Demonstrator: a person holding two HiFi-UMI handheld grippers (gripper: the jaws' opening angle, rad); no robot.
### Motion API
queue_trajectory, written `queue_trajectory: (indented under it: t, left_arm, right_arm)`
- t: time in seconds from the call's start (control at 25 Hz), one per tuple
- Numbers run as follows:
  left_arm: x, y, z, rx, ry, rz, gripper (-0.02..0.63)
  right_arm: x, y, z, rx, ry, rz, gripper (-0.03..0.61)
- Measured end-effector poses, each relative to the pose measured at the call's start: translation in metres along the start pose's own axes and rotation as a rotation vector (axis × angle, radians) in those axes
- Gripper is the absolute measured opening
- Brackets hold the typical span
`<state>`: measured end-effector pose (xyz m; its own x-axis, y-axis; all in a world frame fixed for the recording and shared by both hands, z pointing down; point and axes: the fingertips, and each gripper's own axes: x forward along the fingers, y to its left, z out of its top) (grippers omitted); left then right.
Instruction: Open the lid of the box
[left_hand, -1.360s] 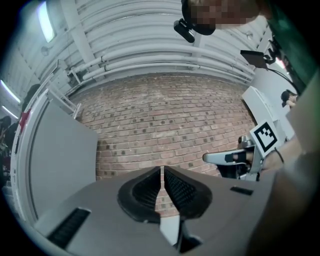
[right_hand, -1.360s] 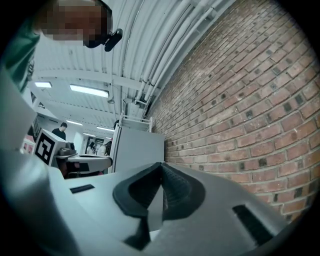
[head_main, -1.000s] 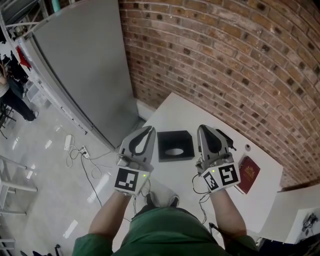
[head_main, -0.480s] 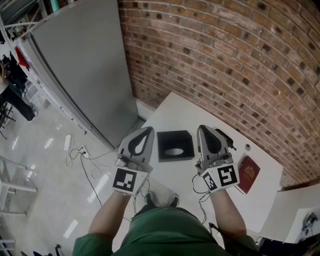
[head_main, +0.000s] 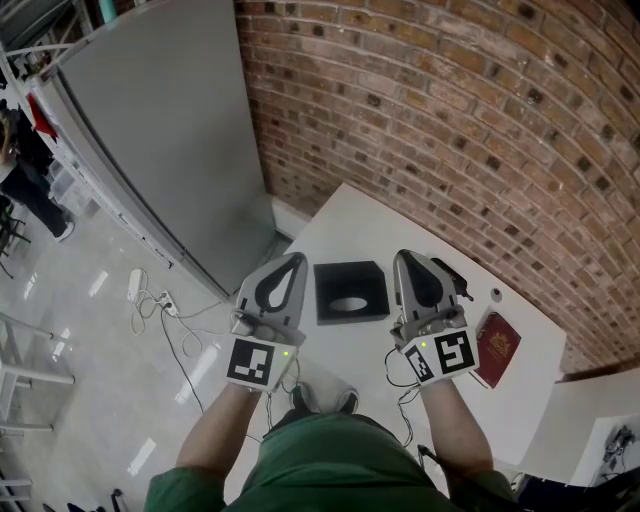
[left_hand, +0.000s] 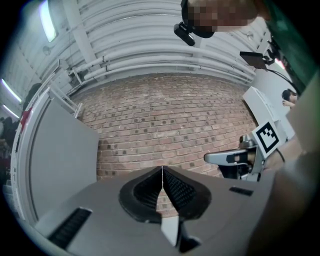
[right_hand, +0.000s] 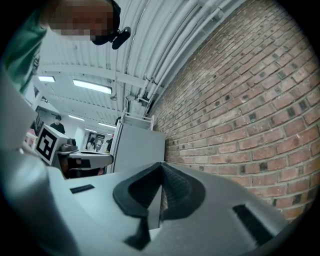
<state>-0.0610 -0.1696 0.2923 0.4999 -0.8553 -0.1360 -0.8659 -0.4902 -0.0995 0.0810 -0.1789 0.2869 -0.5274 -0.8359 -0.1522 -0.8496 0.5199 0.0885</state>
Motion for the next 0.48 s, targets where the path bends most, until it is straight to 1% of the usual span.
queue_trajectory:
  t: [0.28, 0.48]
  left_arm:
    - [0.0033, 0.0052, -0.0026, 0.001, 0.009, 0.023, 0.009]
    - [0.0027, 0.005, -0.0043, 0.001, 0.011, 0.023, 0.009]
  right_arm:
    - [0.0032, -0.0004, 0.0008, -0.01, -0.005, 0.012, 0.003]
    - [0.0029, 0.0008, 0.0008, -0.012, -0.006, 0.019, 0.003]
